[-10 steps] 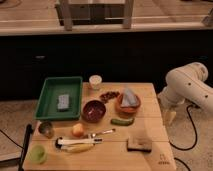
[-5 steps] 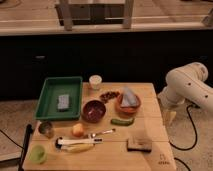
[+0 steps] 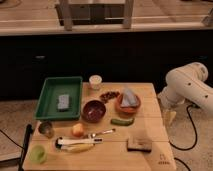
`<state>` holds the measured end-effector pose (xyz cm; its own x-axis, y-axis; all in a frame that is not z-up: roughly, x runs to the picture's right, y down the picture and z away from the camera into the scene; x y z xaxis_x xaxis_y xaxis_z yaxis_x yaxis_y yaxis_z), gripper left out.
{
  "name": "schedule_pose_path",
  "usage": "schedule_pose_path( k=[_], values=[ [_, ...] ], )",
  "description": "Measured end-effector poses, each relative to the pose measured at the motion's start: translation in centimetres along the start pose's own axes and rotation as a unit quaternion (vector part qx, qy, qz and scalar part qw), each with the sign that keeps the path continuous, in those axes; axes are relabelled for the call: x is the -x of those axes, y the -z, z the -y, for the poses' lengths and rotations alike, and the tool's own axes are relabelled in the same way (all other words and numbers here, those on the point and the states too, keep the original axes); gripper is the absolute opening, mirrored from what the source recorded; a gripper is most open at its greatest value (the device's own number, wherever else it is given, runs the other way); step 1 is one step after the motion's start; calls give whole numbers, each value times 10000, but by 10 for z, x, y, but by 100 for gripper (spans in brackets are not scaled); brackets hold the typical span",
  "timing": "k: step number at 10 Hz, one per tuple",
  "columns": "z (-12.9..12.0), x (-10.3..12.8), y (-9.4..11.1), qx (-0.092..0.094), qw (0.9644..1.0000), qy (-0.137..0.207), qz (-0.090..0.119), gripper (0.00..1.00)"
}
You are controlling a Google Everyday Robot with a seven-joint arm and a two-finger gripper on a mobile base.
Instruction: Place eraser in purple bowl
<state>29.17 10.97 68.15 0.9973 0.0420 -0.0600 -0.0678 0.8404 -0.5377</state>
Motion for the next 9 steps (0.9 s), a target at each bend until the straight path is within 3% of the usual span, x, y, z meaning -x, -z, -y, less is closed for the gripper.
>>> schedule_pose_path(
  k=[2, 5, 9],
  values=[
    [-3, 1, -1, 8, 10000, 24, -9, 80],
    [-36, 12, -10, 52, 9994, 323, -75, 80],
    [-48, 25, -20, 95, 9986, 502, -106, 80]
  ],
)
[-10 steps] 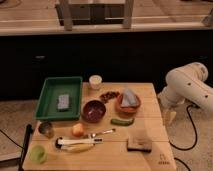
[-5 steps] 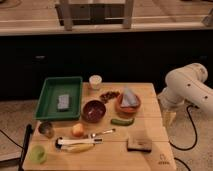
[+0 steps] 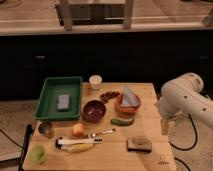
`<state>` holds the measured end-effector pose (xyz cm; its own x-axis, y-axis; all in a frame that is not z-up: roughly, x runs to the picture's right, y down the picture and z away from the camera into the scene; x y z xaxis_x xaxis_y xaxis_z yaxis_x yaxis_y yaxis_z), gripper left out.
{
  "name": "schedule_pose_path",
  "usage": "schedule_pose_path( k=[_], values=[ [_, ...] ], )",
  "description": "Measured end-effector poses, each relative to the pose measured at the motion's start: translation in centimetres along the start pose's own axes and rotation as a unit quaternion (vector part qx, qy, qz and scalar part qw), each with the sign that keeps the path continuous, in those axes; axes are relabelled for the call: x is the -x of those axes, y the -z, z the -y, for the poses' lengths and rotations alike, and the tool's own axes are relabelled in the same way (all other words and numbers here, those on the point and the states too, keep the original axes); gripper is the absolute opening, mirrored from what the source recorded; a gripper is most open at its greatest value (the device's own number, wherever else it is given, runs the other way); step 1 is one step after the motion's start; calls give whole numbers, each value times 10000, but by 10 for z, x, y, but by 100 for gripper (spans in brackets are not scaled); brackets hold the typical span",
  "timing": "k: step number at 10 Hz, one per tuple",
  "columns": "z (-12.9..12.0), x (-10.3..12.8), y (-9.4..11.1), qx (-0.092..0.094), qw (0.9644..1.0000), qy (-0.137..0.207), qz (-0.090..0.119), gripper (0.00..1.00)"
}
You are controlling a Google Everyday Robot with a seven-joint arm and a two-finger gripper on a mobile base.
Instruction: Place eraser in purple bowl
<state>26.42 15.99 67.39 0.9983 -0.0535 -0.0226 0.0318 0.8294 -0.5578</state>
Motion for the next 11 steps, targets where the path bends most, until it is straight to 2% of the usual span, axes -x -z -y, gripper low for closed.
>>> schedule_pose_path(
  k=[3, 11],
  values=[
    [-24, 24, -9, 34, 9998, 171, -22, 80],
    [-51, 54, -43, 113, 9986, 507, 71, 80]
  ],
)
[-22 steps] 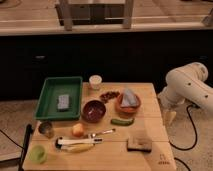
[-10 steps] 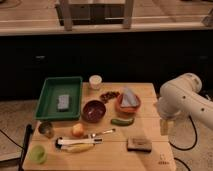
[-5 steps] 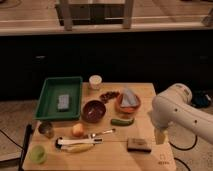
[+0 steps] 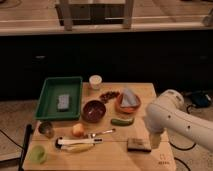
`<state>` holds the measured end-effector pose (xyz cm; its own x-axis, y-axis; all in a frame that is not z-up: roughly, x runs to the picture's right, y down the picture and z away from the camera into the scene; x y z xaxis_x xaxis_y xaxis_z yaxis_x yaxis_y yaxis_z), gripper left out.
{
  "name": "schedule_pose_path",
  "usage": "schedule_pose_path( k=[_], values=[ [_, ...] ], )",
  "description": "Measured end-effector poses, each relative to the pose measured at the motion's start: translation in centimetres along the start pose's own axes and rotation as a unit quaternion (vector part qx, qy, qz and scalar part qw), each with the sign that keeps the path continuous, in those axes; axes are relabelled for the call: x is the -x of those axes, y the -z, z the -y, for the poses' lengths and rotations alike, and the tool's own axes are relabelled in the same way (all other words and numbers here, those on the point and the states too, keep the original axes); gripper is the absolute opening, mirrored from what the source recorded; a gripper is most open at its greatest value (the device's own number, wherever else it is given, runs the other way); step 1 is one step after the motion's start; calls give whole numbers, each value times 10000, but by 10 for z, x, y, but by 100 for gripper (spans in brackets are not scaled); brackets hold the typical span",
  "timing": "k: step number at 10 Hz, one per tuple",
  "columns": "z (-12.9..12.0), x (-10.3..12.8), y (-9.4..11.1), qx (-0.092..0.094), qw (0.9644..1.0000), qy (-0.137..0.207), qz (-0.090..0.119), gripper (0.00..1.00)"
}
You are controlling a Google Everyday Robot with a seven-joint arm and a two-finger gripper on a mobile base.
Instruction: Place eraser in purple bowl
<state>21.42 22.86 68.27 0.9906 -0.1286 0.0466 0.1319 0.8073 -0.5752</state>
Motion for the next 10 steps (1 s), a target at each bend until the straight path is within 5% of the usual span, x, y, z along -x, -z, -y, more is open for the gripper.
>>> schedule_pose_path(
  k=[10],
  values=[
    [-21, 15, -48, 45, 9990, 310, 309, 80]
  ],
)
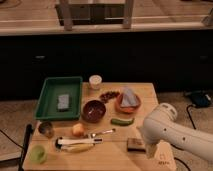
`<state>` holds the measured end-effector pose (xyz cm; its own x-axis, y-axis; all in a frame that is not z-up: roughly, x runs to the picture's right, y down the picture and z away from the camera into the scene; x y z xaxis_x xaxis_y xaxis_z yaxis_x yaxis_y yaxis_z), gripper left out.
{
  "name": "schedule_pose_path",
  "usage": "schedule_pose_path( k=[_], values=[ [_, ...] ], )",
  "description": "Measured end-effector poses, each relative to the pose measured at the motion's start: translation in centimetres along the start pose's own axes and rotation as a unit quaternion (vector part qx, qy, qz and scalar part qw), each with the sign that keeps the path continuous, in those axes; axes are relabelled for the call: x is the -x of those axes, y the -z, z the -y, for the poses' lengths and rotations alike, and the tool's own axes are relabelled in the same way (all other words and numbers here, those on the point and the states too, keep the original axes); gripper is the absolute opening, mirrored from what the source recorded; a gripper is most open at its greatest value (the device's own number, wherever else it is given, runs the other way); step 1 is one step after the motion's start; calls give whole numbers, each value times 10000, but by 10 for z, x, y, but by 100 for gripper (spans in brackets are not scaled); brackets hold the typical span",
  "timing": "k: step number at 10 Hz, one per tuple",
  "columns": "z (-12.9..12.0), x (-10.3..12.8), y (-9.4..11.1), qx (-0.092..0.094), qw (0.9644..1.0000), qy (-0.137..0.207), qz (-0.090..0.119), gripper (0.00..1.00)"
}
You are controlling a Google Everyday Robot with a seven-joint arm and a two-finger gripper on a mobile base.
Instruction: Place eraser in purple bowl
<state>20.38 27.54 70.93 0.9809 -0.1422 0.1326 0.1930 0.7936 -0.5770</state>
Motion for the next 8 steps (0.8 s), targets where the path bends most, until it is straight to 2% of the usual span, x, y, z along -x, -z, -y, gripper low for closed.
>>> schedule_pose_path(
  k=[5, 8],
  values=[
    [-6, -1, -17, 26, 9997, -112, 200, 80],
    [-8, -4, -25, 44, 9995, -170, 252, 80]
  ],
)
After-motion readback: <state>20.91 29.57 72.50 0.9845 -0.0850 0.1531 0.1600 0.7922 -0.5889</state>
